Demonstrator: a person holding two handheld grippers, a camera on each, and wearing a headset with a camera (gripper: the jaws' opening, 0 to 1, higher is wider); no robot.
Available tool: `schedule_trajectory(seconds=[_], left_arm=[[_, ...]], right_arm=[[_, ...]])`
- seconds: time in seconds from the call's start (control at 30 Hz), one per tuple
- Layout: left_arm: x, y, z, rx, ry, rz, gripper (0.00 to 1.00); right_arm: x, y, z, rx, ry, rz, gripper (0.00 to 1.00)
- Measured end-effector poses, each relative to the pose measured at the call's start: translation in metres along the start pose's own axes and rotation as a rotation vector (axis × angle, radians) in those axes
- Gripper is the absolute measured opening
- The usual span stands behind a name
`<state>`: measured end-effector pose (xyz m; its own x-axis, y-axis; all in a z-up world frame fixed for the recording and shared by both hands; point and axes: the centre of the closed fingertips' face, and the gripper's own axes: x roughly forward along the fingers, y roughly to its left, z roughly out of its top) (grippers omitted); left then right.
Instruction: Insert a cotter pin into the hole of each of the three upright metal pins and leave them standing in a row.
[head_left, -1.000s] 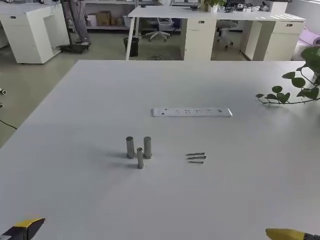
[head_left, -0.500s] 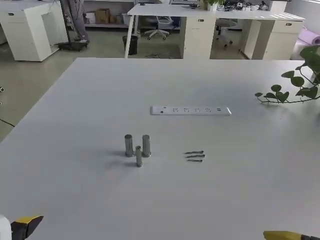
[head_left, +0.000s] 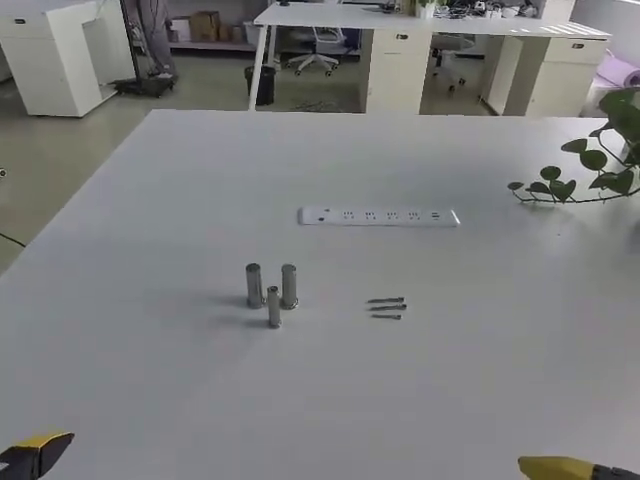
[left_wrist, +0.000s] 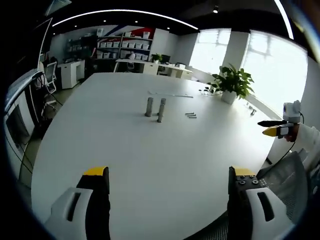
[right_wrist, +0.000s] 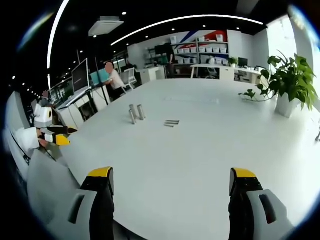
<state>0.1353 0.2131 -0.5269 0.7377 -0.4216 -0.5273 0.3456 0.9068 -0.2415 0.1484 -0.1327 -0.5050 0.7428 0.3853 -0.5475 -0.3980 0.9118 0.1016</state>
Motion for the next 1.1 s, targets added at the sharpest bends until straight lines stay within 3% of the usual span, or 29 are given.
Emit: schedule_trajectory(seconds=[0.27,0.73,1.1], left_arm=[[-0.005,-0.001,0.002,-0.009,-0.009,0.005,0.97],[-0.005,0.001,0.008,-0.031,-0.023,0.012,0.95],[0.002,0.005,0.016,-0.003,-0.028,-0.003,0.93]], right_arm=[[0.0,-0.002,0.006,0.014,-0.036,-0.002,0.93],[0.002,-0.004,0.007,0.022,-0.034,0.007,0.93],[-0.002,-0.01,0.015,0.044,-0.058,-0.006,0.92]])
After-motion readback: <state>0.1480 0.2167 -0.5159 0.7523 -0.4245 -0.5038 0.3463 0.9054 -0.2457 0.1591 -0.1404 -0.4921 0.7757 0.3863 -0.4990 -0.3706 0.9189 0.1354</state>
